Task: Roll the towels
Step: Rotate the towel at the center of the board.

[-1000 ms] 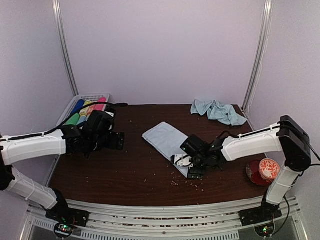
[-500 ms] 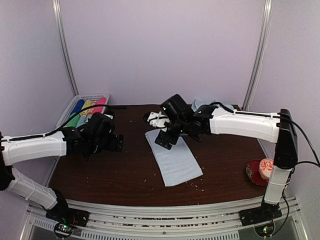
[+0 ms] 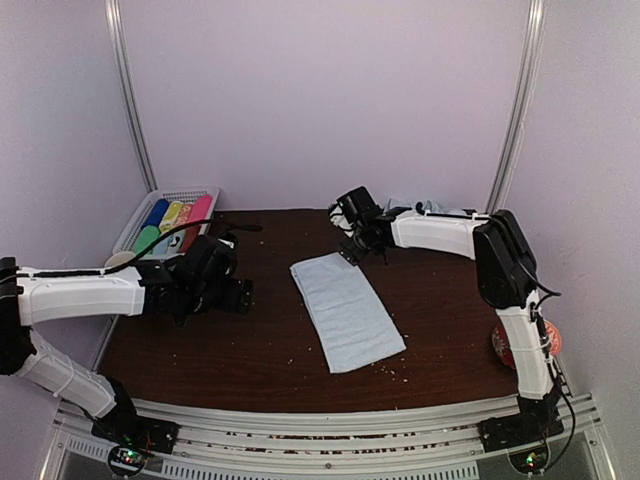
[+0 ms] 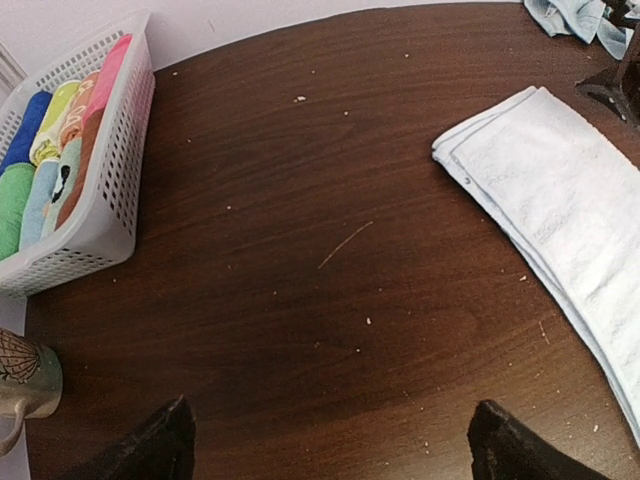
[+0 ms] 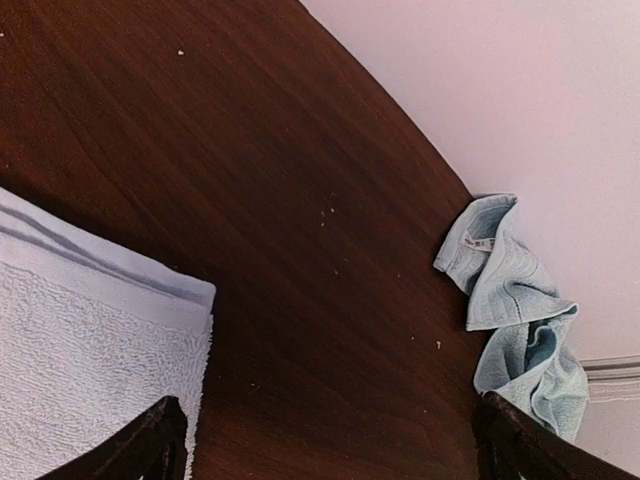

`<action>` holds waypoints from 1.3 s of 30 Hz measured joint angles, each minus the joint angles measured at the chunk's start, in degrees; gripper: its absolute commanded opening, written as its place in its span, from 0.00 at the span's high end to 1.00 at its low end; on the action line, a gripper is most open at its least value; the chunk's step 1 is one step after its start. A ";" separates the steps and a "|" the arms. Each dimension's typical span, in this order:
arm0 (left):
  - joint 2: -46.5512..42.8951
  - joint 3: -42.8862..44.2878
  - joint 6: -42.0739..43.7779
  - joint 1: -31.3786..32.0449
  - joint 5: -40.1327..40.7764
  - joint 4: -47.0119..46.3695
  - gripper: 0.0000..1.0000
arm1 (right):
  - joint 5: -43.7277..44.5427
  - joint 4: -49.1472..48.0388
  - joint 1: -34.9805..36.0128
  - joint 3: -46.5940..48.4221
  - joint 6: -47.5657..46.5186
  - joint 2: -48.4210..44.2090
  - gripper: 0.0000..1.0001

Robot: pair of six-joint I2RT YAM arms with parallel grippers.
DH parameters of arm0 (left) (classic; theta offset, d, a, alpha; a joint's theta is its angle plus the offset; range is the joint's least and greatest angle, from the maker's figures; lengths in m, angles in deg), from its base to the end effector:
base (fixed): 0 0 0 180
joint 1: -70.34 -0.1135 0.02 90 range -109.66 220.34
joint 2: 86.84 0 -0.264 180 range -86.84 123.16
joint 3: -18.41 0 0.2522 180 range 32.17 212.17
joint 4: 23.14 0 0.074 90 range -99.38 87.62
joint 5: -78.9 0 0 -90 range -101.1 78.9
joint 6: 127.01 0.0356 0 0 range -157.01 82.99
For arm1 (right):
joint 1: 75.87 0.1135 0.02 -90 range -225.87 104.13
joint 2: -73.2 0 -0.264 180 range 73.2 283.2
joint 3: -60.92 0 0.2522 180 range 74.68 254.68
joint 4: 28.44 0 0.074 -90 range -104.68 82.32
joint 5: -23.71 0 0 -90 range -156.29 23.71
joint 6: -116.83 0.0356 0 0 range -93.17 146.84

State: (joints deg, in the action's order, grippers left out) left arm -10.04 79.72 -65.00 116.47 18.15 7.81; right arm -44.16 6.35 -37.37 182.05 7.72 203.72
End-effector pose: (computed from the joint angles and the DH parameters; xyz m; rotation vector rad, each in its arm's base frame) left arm 0.2032 -0.1863 0.2270 0.1227 2.2529 -0.0731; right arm 0.4130 0.3114 0.1985 -0.9335 2.0888 -0.2773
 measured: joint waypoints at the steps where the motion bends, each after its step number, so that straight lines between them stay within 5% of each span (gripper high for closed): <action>1: 0.04 -0.09 0.00 0.00 -0.11 -0.46 0.02 | -0.02 0.02 -0.02 0.00 0.07 0.46 0.00; 11: 1.60 -0.70 0.00 0.00 -1.18 -3.50 0.02 | -5.33 -0.74 -0.02 0.13 4.00 0.85 0.00; 25: 1.70 -2.36 1.40 1.53 -1.16 -6.47 0.02 | -1.81 -1.73 -2.43 3.28 7.78 8.37 0.00; 39: 2.73 -8.31 18.38 3.61 -6.05 -24.59 0.02 | 8.96 -2.84 -10.34 13.62 7.04 15.41 0.00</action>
State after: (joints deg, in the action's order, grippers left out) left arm -7.31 71.42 -46.62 120.07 12.10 -16.78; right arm -35.20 3.51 -47.71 195.67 14.76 219.13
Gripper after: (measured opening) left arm 0.978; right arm 0.999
